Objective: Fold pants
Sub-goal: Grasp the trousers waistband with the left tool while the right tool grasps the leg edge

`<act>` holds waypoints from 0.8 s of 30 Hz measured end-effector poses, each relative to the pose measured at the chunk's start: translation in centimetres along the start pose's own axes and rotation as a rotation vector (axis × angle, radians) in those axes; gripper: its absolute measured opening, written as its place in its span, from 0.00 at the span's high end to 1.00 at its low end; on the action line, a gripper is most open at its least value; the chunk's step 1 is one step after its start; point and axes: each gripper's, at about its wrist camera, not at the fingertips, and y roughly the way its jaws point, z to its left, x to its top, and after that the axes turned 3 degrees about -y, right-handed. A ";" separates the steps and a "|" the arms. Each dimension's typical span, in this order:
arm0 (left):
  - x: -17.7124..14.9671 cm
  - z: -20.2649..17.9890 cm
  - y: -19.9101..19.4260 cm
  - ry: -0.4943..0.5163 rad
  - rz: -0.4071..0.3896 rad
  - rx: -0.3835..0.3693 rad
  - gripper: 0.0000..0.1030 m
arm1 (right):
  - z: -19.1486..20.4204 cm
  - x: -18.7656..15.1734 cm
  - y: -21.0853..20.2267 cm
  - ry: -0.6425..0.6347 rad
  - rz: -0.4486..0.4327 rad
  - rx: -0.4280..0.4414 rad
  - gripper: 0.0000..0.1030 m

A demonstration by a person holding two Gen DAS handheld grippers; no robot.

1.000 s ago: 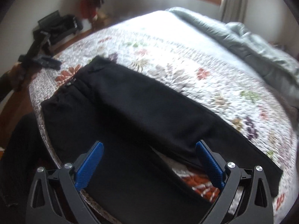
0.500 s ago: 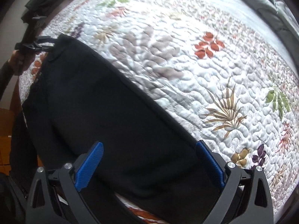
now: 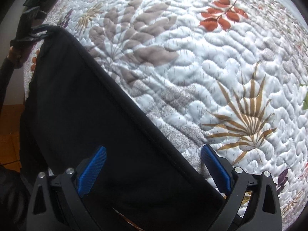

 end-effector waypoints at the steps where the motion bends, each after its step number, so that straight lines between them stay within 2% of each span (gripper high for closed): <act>1: 0.0 0.3 -0.2 -0.003 0.004 -0.006 0.56 | -0.1 -0.1 0.0 0.003 0.004 0.012 0.11; 3: 0.0 0.3 -0.5 0.008 0.004 -0.006 0.60 | -0.5 -0.4 -0.3 0.009 0.005 0.003 0.20; 4: -0.1 0.3 -0.8 0.012 0.002 -0.003 0.62 | -0.8 -0.6 -0.5 0.019 0.011 0.001 0.30; 5: -0.1 0.2 -0.9 0.017 0.001 -0.002 0.63 | -0.9 -1.3 -0.7 0.021 0.013 0.001 0.35; 7: -0.2 -0.2 -1.3 0.030 -0.006 -0.002 0.72 | -1.3 -1.9 -1.6 0.025 0.012 -0.017 0.63; 8: -0.2 -0.7 -1.7 0.044 -0.014 -0.005 0.74 | -1.4 -2.3 -2.1 0.024 0.008 -0.030 0.71; 9: -0.4 -1.0 -2.0 0.052 -0.021 -0.008 0.78 | -1.4 -2.8 -2.7 0.017 0.001 -0.044 0.85; 10: -0.5 -1.4 -2.5 0.061 -0.033 -0.013 0.80 | -1.5 -3.4 -3.3 0.015 -0.006 -0.045 0.90; 17: -2.0 -3.6 -7.1 0.100 -0.106 -0.007 0.79 | 0.8 -6.5 -7.3 -0.028 -0.081 -0.101 0.93; 24: -5.5 -7.2 -13.3 0.178 -0.218 -0.019 0.81 | 6.5 -12.2 -11.6 -0.090 -0.174 -0.215 0.93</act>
